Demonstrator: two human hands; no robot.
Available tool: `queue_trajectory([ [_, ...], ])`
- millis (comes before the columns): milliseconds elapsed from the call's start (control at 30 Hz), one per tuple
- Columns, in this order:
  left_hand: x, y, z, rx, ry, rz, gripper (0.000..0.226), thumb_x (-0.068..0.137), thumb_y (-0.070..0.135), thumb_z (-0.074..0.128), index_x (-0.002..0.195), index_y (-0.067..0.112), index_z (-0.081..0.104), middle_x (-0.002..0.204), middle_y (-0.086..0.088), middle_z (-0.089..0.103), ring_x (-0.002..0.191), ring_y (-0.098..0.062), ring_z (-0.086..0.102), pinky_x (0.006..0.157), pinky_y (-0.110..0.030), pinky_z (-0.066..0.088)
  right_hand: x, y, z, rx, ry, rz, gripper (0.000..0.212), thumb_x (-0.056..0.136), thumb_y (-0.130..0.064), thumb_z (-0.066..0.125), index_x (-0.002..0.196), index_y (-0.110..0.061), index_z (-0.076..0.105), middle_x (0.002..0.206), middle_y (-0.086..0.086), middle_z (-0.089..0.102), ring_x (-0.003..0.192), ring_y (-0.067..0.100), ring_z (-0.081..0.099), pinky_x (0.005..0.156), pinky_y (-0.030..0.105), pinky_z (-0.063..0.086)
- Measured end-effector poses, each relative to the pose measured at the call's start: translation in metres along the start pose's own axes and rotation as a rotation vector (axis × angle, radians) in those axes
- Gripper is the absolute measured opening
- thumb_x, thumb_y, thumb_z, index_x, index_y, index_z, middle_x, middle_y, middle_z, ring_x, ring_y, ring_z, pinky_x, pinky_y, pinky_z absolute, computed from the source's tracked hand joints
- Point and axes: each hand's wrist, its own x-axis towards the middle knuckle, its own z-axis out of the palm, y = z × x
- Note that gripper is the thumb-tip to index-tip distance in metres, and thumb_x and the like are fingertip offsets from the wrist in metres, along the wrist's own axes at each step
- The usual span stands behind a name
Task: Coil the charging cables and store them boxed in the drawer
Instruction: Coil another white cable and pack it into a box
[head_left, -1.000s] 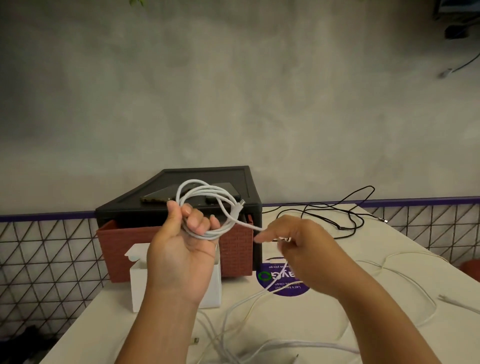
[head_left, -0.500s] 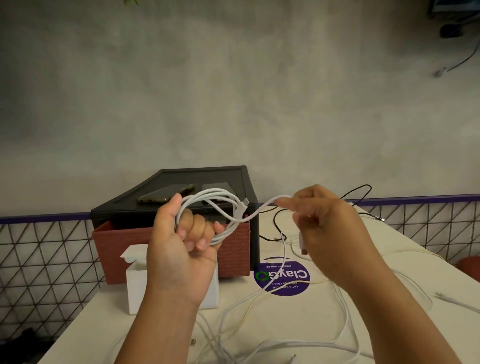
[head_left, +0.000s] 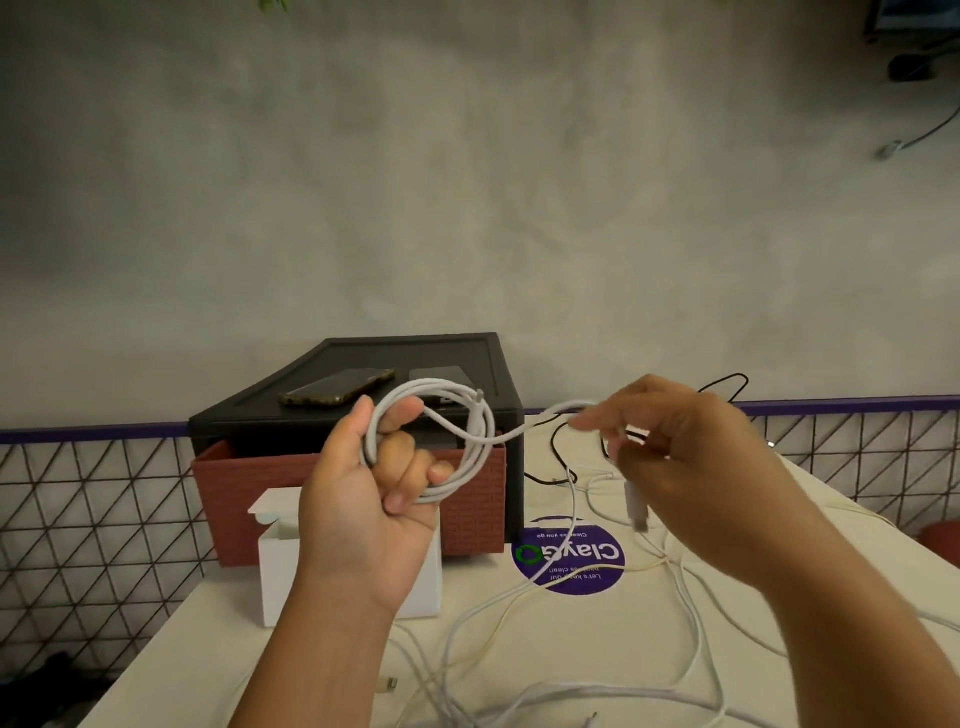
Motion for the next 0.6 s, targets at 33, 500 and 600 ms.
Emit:
queue_trajectory([
  [33,0.001,0.001,-0.002,0.012,0.016,0.009,0.053,0.096,0.031,0.036,0.057,0.014,0.068,0.035,0.006,0.020,0.033,-0.007,0.019,0.042,-0.018,0.037,-0.003,-0.003,-0.007,0.020,-0.091,-0.027,0.038,0.089,-0.003,0.055,0.080,-0.036,0.070,0.079,-0.011,0.063,0.054,0.016,0.060,0.055,0.020,0.044],
  [500,-0.001,-0.012,-0.001,0.480,0.078,0.206,0.047,0.099,0.029,0.036,0.069,0.013,0.068,0.036,0.006,0.026,0.038,-0.008,0.026,0.051,-0.027,0.037,-0.015,-0.014,-0.026,0.380,-0.159,-0.392,0.019,0.076,-0.021,0.060,0.082,-0.033,0.074,0.083,-0.015,0.062,0.057,0.031,0.056,0.052,0.028,0.042],
  [600,-0.003,-0.016,0.002,0.471,0.065,0.175,0.054,0.098,0.028,0.037,0.059,0.016,0.071,0.036,0.004,0.025,0.038,-0.008,0.026,0.053,-0.028,0.037,-0.018,-0.018,-0.030,0.356,-0.099,-0.428,0.020,0.075,-0.022,0.058,0.079,-0.034,0.073,0.082,-0.015,0.062,0.054,0.028,0.055,0.051,0.022,0.042],
])
